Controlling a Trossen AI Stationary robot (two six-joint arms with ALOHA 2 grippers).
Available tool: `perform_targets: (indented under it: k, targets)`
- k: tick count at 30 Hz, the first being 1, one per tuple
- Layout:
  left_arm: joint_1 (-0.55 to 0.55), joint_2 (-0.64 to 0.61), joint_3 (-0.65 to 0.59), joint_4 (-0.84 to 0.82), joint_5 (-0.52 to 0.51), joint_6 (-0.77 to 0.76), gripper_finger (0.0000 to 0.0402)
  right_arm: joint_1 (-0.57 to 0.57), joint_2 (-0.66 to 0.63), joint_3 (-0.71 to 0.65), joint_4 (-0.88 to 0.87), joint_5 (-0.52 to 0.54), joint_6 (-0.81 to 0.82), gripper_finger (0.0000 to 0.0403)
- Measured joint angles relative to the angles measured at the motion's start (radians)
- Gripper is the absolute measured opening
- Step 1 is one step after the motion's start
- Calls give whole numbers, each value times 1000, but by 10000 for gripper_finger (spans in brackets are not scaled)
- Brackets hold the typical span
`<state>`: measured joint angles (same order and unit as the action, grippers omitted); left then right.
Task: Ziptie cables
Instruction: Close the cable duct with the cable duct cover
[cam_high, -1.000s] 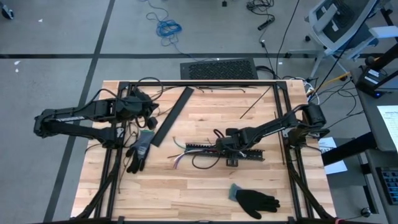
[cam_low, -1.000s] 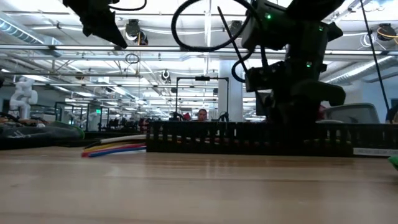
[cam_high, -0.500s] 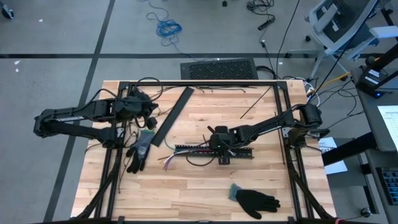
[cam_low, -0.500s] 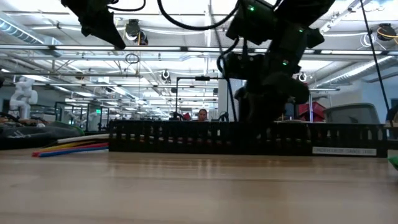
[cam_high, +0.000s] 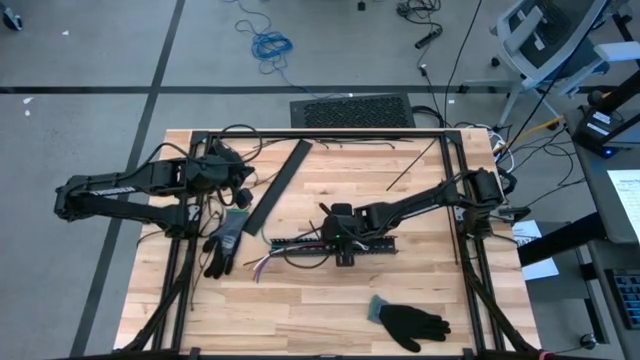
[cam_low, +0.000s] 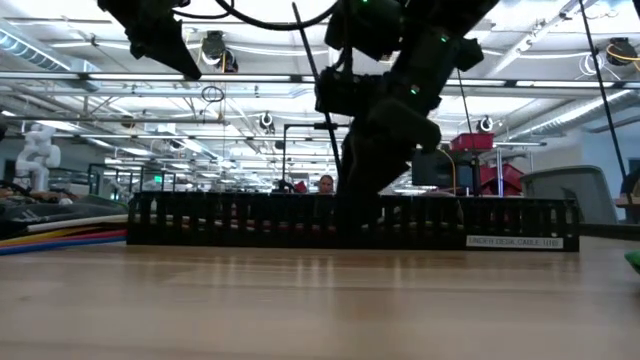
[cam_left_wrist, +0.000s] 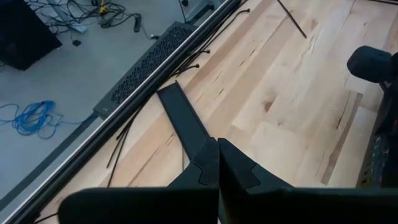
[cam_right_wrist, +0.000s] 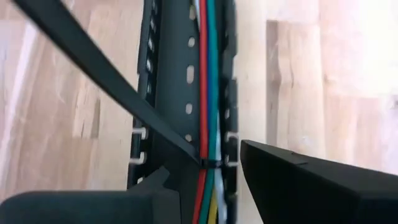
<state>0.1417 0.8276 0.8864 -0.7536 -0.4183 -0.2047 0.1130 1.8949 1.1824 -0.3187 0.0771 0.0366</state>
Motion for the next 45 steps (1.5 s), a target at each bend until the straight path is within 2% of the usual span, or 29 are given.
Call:
perform_targets:
  k: [6, 10, 17, 22, 24, 27, 30, 33, 36, 39, 41, 43, 45]
  targets:
    - [0, 0, 0, -40, 0, 0, 0, -1, -10, 64, -105, 0, 2, 110]
    - [0, 0, 0, -72, 1, 1, 0, -3, -10, 122, -294, 10, -48, 111]
    - [0, 0, 0, -71, -61, 55, 0, -62, -98, 148, -690, 175, -161, 136]
    - [1, 0, 0, -65, -106, 62, 0, -179, -228, 148, -832, 269, -133, 155]
    - [1, 1, 0, -60, -114, 58, 0, -236, -284, 148, -816, 301, -93, 160]
    - [1, 11, -7, 17, -116, 53, 0, -330, -356, 148, -701, 303, -28, 164]
    - [12, 34, -33, 130, -116, 53, 0, -438, -387, 148, -513, 187, 4, 164]
    - [34, 83, -40, 196, -115, 41, 0, -519, -371, 148, -343, 101, -56, 164]
    - [52, 139, -41, 198, -114, 5, 0, -571, -323, 152, -223, 41, -203, 164]
    - [56, 165, -42, 204, -115, -52, 0, -605, -230, 219, -235, 16, -408, 164]
    - [56, 166, -42, 240, -128, -147, 0, -626, -148, 291, -266, 3, -502, 164]
    - [55, 166, -42, 296, -160, -249, 0, -650, -62, 360, -260, -20, -550, 164]
    - [58, 166, -42, 350, -182, -285, 0, -680, 8, 427, -251, -85, -501, 164]
